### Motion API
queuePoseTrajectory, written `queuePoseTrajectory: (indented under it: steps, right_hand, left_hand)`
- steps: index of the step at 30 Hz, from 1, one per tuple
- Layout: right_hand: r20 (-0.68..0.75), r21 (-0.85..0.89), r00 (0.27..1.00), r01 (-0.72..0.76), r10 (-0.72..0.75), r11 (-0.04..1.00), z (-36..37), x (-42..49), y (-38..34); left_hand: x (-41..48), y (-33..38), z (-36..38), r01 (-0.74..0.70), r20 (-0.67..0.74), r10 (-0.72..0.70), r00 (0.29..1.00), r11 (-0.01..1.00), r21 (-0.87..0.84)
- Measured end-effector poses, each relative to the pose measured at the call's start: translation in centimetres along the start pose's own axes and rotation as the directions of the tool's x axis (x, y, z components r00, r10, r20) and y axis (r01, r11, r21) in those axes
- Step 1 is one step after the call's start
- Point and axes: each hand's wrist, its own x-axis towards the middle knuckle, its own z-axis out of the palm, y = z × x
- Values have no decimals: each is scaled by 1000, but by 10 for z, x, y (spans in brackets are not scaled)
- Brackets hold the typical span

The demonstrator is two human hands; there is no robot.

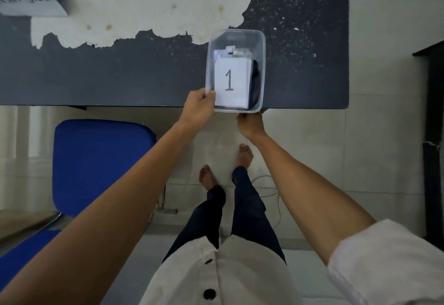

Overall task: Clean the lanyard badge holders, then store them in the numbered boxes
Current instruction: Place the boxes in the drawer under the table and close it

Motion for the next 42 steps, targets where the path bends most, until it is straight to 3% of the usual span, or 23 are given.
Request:
queuePoseTrajectory:
  steps: [10,42]
  right_hand:
    - [-14,42,999,-49,49,998,16,-47,44]
    - [26,-25,983,-182,183,983,42,-62,82]
  left_hand:
    - [-31,-34,-6,-10,-74,10,997,1000,1]
    - [-84,-91,-28,-110,-50,107,993,993,-54]
